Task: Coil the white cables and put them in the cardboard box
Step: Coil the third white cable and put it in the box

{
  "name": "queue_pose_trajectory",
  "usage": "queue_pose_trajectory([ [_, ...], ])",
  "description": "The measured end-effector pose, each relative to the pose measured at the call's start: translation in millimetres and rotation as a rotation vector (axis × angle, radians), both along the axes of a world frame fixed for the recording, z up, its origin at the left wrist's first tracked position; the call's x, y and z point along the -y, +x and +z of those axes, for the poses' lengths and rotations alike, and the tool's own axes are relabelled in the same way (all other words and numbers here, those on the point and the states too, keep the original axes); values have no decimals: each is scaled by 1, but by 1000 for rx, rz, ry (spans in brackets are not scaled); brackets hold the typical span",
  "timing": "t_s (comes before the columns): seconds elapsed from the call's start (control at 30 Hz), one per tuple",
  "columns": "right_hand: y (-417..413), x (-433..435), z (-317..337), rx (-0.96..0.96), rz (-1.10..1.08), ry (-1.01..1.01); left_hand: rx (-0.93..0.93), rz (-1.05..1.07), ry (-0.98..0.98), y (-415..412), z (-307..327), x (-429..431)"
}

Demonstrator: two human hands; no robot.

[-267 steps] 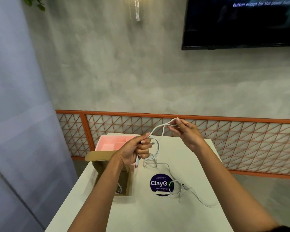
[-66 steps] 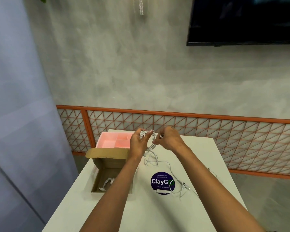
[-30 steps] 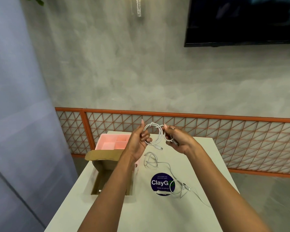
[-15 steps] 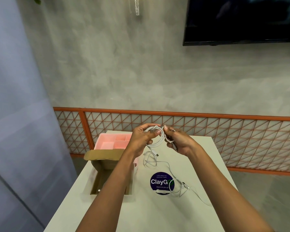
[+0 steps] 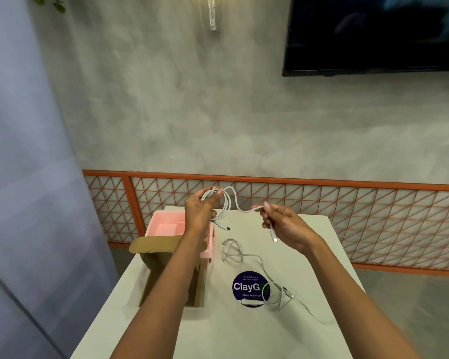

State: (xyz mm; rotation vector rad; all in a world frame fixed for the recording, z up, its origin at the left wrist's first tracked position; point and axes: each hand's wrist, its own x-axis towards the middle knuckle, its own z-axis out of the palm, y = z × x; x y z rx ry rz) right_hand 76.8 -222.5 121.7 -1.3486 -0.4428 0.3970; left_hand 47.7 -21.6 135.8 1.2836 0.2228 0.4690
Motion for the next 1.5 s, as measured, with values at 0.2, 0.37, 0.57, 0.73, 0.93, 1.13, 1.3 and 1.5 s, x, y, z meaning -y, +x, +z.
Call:
queue_pose_trajectory([
  [0.2, -4, -1, -9, 267, -100, -440, 19, -94, -18, -3, 4, 2],
  [0.37, 6, -17, -16, 84, -501, -149, -17, -162, -9, -6, -1, 9],
  [0.57, 5, -33, -4, -215, -407, 364, -31, -171, 3, -6, -7, 14],
  [0.73, 2, -45, 2, -381, -307, 595, -17, -200, 0, -8, -9, 17],
  [0.93, -13, -57, 9, -501, -157, 382, -19, -200, 22, -5, -11, 16],
  [1.13, -16, -57, 9, -325, -97, -119, -7, -164, 86, -5, -11, 12],
  [1.3, -22, -58, 15, -359, 19, -110, 12, -181, 95, -5, -10, 13],
  [1.5, -18, -56, 16, -353, 89, -44, 55, -128, 158, -5, -9, 10],
])
